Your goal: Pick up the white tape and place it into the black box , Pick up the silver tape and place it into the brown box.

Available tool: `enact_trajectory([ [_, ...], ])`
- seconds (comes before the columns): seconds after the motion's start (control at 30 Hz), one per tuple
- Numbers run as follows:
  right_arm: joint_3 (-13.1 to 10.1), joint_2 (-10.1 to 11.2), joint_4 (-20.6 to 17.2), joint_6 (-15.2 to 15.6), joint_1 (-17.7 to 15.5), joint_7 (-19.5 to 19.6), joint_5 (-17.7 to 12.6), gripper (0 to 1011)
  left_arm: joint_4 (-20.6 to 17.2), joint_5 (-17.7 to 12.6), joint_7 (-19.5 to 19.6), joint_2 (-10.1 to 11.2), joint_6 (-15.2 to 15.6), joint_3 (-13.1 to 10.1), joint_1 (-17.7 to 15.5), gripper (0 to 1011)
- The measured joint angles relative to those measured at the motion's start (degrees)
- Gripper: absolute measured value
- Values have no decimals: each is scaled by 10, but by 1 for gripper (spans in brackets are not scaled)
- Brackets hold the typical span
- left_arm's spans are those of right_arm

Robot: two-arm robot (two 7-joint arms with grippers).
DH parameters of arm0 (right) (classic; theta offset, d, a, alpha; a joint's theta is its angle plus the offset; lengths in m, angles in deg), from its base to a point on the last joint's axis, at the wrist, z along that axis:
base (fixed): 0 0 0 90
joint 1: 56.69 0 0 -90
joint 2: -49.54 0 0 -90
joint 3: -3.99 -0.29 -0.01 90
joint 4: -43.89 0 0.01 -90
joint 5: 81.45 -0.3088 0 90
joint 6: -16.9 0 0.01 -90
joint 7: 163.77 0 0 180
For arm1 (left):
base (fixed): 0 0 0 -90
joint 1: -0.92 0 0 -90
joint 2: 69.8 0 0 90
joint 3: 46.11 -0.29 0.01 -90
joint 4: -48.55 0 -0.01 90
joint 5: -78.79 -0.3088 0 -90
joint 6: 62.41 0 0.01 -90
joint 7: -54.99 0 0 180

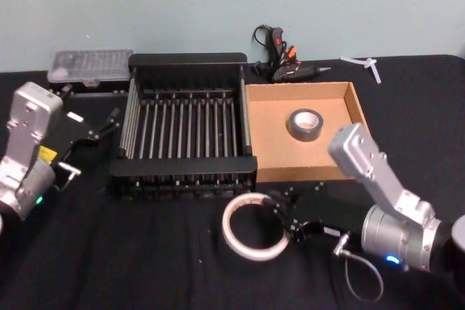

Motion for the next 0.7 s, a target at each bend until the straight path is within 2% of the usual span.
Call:
enact_trajectory([
  [0.33, -16, 8, -23, -23, 19, -5, -37, 96, 0, 0, 0, 0, 0, 0, 0, 1001],
  [0.5, -19, -1, -21, -30, 40, 7, -48, 96, 0, 0, 0, 0, 0, 0, 0, 1001],
  [0.7, -13, -25, 2, -32, 77, 32, -52, 96, 0, 0, 0, 0, 0, 0, 0, 1001],
])
